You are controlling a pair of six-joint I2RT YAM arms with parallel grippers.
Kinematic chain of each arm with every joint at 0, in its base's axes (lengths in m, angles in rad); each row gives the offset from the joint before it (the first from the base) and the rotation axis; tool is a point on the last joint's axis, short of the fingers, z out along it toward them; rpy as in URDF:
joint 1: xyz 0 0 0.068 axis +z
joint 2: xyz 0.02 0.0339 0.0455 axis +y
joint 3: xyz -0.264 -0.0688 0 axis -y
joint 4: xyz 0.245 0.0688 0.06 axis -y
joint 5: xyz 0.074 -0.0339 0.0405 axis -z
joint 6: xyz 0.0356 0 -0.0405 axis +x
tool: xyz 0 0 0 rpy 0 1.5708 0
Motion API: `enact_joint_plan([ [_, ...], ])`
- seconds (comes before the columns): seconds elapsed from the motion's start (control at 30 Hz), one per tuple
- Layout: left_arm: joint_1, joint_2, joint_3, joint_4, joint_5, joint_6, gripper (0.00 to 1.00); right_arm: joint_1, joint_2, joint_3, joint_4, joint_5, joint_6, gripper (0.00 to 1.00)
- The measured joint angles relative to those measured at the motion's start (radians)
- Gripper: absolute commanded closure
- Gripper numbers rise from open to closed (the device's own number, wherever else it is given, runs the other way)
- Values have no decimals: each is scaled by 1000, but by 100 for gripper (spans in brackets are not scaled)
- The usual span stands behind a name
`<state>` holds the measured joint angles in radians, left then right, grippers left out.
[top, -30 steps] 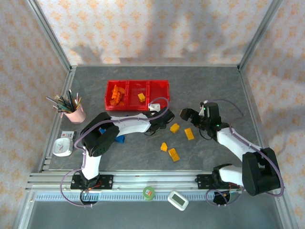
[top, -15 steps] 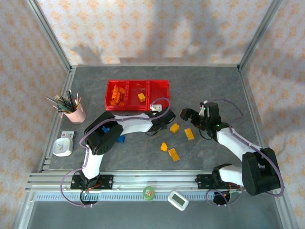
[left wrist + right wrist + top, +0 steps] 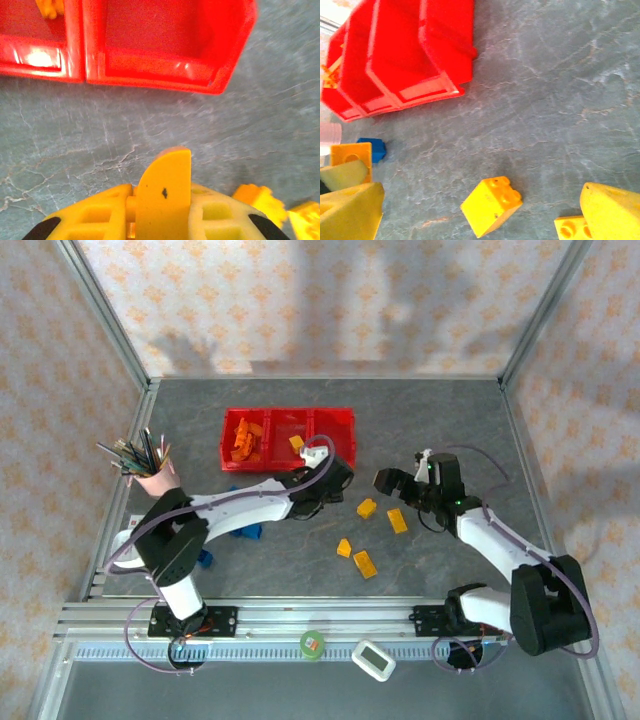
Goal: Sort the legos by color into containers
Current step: Place the lego in the container.
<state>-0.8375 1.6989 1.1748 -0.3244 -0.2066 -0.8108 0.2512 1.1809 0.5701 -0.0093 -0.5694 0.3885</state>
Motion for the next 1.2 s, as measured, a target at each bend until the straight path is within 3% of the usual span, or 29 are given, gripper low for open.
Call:
enact_joint_plan([
  [0.17,47,-80,0,-1,-19,52,82,93,-2,47,-6,15,-1,0],
  [0.37,187,-79,17,-14,-53,122,83,211,62,80,25,48,30,0],
  [0.73,335,201,296,-24,-87,244,82,262,167,133,60,100,76,0],
  [0.83,364,289,361,-34,-87,267,77,262,170,133,59,112,75,0],
  [1.0,386,360,415,-78,-90,299,55,262,170,140,51,135,75,0],
  [1.2,386,341,428,-114,-88,316,47,261,170,169,31,159,69,0],
])
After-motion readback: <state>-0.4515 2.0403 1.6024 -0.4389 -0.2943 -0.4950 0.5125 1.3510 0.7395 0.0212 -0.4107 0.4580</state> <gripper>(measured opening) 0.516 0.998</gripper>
